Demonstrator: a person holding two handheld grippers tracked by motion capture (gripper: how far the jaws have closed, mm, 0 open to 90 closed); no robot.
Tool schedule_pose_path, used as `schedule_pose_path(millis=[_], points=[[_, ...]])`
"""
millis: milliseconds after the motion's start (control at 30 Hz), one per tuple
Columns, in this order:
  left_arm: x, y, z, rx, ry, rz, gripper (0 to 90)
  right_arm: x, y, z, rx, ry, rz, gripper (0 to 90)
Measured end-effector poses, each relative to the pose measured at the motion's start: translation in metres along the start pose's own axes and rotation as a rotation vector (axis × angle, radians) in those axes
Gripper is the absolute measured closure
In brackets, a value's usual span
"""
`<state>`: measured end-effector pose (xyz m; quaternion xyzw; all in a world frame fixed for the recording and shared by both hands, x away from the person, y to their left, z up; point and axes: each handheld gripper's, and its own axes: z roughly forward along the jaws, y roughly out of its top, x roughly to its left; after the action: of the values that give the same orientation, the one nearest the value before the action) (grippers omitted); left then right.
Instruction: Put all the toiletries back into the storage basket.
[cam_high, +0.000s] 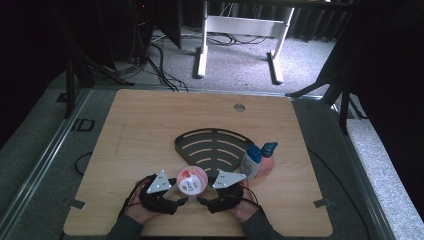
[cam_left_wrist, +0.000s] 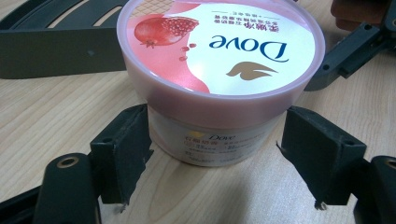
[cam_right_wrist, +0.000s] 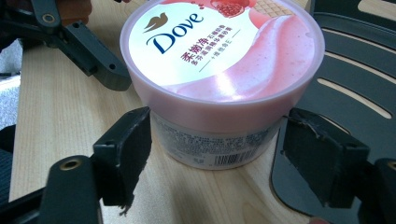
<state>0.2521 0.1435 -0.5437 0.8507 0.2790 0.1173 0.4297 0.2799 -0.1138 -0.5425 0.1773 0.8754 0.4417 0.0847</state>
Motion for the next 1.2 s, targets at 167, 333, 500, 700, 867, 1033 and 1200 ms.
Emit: schedule_pose_path(millis=[167, 333, 500, 700, 867, 1033, 1200], points=[[-0.0014, 0.0004, 0.0031, 0.008, 0.011, 0.014, 20.4, -0.0017, -0.0006, 0.0026, 0.006, 0.009, -0.006, 20.9], [-0.0022, 0.0014, 0.0030, 0.000, 0.017, 0.015, 19.5, -0.0022, 0.0002, 0.0016, -0.016, 0.011, -0.011, 20.3], [-0.0032, 0.0025, 0.0032, -0.009, 0.023, 0.007, 18.8, -0.0020, 0.0011, 0.0015, -0.009, 0.006, -0.016, 20.2], [-0.0049, 0.0035, 0.0029, -0.006, 0.037, 0.022, 18.8, -0.0016, 0.0012, 0.0014, -0.009, 0.003, -0.016, 20.4], [-0.0057, 0.0040, 0.0028, -0.005, 0.041, 0.026, 18.9, -0.0017, 0.0017, 0.0013, -0.006, 0.004, -0.015, 20.4], [-0.0072, 0.0053, 0.0026, 0.001, 0.049, 0.031, 18.9, -0.0014, 0.0017, 0.0007, -0.004, 0.004, -0.015, 20.4], [-0.0081, 0.0063, 0.0031, 0.003, 0.052, 0.033, 18.9, -0.0016, 0.0016, -0.0003, -0.001, 0.001, -0.013, 20.4]])
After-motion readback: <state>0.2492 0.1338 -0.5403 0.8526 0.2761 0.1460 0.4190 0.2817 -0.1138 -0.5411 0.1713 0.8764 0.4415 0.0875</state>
